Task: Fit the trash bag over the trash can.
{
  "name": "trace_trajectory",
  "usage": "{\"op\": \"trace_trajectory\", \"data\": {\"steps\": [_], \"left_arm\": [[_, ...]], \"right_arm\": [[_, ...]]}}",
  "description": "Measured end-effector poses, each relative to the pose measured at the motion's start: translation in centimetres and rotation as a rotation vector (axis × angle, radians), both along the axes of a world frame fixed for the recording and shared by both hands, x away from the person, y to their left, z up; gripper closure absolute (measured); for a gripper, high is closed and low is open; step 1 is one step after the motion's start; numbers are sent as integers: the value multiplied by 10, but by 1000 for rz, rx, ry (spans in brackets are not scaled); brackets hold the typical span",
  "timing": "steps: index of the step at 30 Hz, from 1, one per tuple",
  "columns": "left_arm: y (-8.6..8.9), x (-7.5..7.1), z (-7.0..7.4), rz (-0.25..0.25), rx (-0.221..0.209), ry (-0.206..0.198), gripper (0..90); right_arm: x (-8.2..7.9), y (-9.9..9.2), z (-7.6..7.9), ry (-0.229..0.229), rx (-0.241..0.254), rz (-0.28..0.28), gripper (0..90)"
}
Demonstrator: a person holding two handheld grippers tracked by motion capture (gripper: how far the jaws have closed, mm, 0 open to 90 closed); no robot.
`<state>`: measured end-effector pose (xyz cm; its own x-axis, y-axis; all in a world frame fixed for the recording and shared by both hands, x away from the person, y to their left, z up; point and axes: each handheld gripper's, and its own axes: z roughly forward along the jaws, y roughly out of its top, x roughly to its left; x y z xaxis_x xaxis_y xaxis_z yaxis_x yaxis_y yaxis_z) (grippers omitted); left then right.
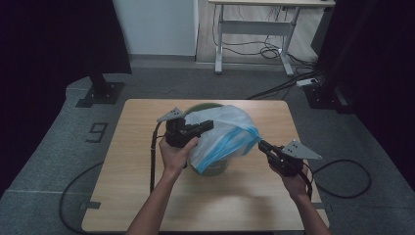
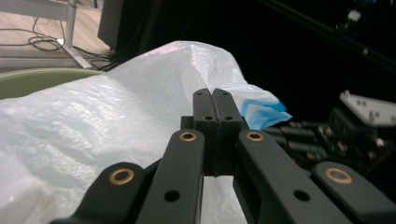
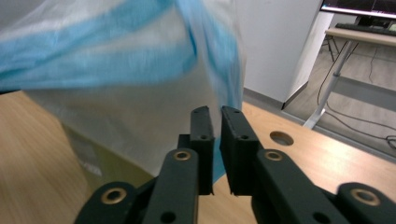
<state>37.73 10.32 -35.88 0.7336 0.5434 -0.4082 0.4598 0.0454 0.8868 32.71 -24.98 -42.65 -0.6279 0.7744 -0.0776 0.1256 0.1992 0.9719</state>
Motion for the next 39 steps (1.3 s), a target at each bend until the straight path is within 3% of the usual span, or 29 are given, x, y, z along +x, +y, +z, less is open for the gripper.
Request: {"op": "trace_trajectory", "data": {"steps": [5, 8, 10, 13, 15, 18, 23, 27, 32, 35, 38, 39], "left_arm": [[0, 1, -2, 3, 15, 4, 897], [-3, -1, -3, 8, 34, -7, 897], [-5, -2, -5, 3, 35, -5, 897], [-6, -3, -6, -1, 39, -5, 897], [-5, -5, -6, -4, 46, -10, 897], [-1, -6, -8, -12, 35, -4, 897], [4, -11, -10, -17, 37, -10, 897], [8, -17, -15, -6, 28, -9, 896], [6, -19, -20, -16, 34, -1, 896], [3, -20, -21, -21, 34, -5, 896], [5, -18, -18, 5, 21, -19, 896], [5, -18, -18, 5, 21, -19, 896]], "right_arm": [[-9, -6, -4, 12, 5, 8, 662], [-15, -6, 1, 11, 25, 25, 647], [-19, 0, 6, 21, 42, 70, 640], [-19, 6, 8, 15, 37, 86, 625], [-15, 9, 9, 15, 39, 83, 610], [-3, 15, 8, 47, 100, 61, 588], [4, 19, 7, 81, 135, 59, 580], [4, 23, 8, 101, 176, 92, 580], [1, 28, 14, 91, 175, 102, 578], [5, 30, 17, 100, 181, 95, 699], [8, 33, 18, 98, 159, 97, 886], [8, 33, 18, 98, 159, 97, 886]]}}
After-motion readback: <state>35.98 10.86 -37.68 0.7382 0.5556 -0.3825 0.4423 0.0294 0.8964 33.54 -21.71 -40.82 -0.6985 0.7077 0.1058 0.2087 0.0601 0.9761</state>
